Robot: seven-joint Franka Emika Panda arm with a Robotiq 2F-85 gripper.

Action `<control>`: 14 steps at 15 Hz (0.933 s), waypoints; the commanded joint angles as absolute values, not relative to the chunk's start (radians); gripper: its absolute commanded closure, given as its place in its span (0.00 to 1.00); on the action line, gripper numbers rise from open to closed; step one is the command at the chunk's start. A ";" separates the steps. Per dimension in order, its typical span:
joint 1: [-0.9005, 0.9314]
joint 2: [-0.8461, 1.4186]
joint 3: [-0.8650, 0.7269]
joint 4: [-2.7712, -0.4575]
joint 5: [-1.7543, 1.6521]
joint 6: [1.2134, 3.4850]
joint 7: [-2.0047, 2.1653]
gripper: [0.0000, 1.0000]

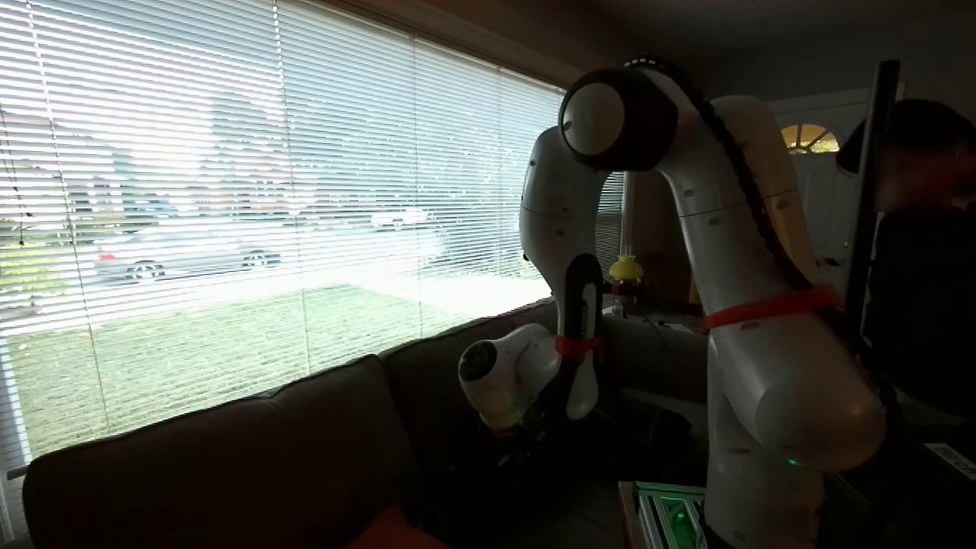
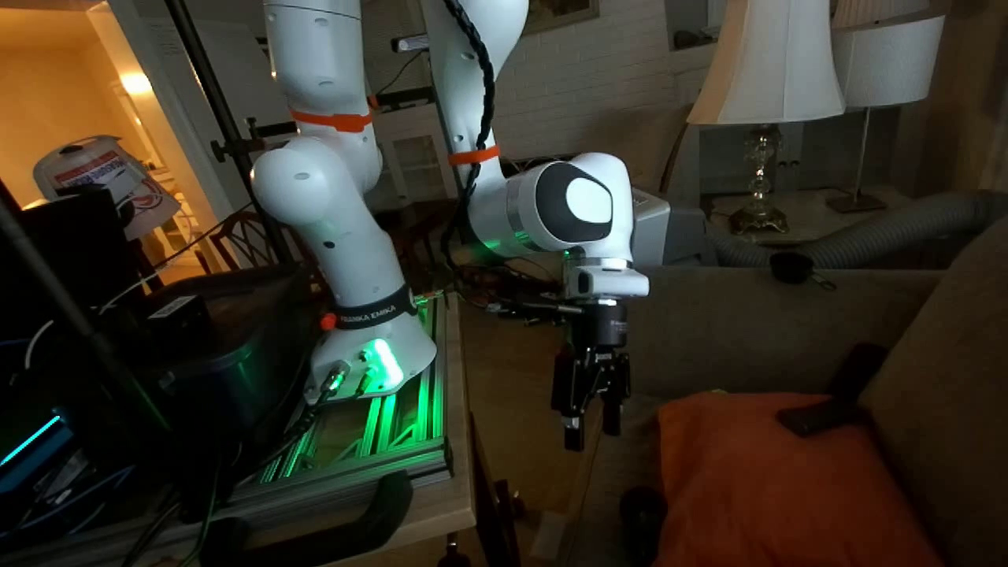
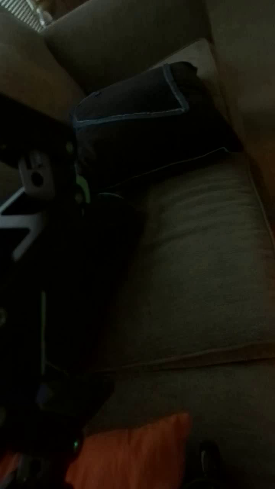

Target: Put the black mug on the orange pillow

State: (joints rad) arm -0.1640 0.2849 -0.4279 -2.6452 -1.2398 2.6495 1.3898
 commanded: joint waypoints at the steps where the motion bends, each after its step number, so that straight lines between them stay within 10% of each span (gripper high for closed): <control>1: -0.158 0.515 -0.397 -2.610 -1.233 2.717 1.595 0.00; 14: -0.330 0.895 -0.373 -2.332 -1.226 2.886 1.557 0.00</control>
State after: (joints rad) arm -0.3302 0.8954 -0.3731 -2.3325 -1.2258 2.8856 1.5574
